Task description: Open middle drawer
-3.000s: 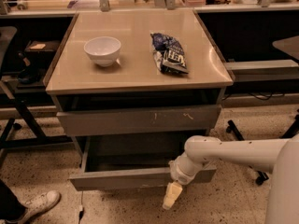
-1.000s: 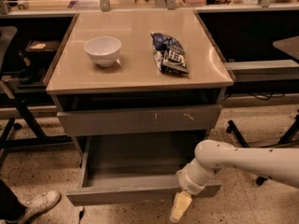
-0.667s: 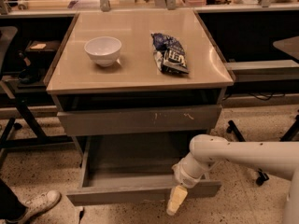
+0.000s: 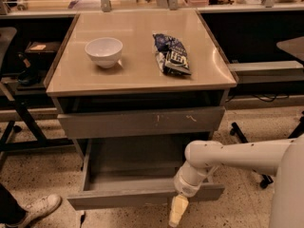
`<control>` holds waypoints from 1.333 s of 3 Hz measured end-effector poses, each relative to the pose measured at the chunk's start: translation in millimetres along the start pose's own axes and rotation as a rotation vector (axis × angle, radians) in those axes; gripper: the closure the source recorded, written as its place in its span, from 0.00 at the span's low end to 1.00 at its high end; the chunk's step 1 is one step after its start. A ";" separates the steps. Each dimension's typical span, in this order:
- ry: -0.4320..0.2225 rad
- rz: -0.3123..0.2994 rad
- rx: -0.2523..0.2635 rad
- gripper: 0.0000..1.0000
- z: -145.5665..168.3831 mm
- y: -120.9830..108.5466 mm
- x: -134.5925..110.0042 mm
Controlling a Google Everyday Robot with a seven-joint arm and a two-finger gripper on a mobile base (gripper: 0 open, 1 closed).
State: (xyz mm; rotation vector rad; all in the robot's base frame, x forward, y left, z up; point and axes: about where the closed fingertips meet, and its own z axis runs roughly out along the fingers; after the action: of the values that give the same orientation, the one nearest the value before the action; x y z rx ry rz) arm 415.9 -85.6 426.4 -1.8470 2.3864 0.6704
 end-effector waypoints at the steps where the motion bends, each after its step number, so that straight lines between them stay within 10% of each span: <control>1: 0.080 0.068 -0.076 0.00 5.8 33.1 17.7; 4: 0.102 0.117 -0.133 0.00 9.1 65.3 31.8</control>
Offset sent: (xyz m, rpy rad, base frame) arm -0.1184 -0.0233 0.0059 -0.1098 0.2676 -0.0595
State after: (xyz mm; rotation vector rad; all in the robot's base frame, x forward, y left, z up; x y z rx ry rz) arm 343.9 -98.7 428.6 -1.8436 2.5908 0.7810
